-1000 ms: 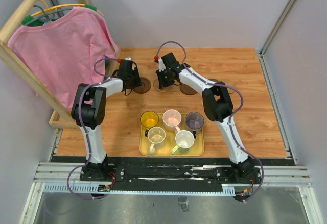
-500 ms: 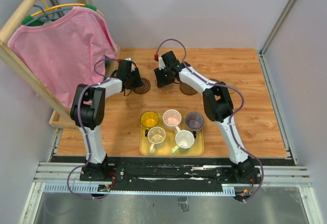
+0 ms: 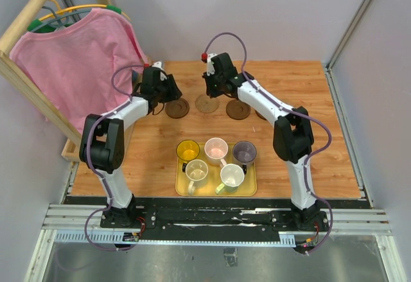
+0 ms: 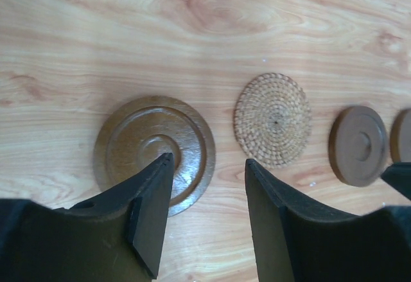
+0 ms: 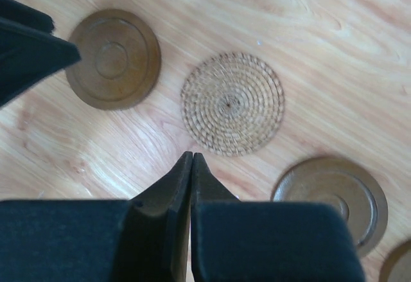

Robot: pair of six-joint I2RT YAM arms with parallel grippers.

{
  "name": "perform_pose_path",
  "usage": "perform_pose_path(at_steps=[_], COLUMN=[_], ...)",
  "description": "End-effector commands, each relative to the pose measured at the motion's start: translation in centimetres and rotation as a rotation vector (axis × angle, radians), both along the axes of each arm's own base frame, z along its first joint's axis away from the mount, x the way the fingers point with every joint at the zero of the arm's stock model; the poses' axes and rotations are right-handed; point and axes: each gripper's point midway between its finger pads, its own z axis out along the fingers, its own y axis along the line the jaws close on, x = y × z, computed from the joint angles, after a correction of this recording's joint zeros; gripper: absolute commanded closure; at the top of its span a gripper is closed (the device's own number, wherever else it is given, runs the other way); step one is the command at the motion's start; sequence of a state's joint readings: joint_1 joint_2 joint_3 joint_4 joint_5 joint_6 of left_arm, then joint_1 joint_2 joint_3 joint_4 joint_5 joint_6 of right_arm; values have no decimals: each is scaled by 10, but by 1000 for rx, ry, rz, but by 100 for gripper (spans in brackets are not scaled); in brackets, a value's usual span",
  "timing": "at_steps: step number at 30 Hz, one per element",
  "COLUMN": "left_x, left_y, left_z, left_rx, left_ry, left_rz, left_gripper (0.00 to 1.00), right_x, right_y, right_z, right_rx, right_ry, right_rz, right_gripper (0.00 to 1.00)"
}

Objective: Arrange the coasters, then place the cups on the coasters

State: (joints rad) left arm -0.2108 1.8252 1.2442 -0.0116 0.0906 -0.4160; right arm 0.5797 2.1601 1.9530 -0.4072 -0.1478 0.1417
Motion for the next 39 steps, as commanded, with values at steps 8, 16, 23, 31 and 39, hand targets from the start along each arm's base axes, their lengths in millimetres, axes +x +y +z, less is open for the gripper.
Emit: perform_pose_path(at_steps=[8,16,23,31,39], left_x=[5,16,21,16,5], left_y=[-80,-134,-149,-159,-138], left_z=[18,-15,-42,-67,-98], left_rx=[-118,-100,-82,-81,-9], left_ry=[-139,-82,-24,34,128], left_rz=[-272,-394,-429,-447,-350], left_gripper=[99,99,99,99,100], right_x=[-5,9,17,13,7], right_y=[-84,-122,-134,-136,-134], right_z=[-50,-66,-88,-106,-118], right_rx=[-103,-81,-89,-92,-88], right_ry=[99,158,200,248,288], right_rz=[-231,-315,-344,-342,-327], right_gripper=[99,99,99,99,99])
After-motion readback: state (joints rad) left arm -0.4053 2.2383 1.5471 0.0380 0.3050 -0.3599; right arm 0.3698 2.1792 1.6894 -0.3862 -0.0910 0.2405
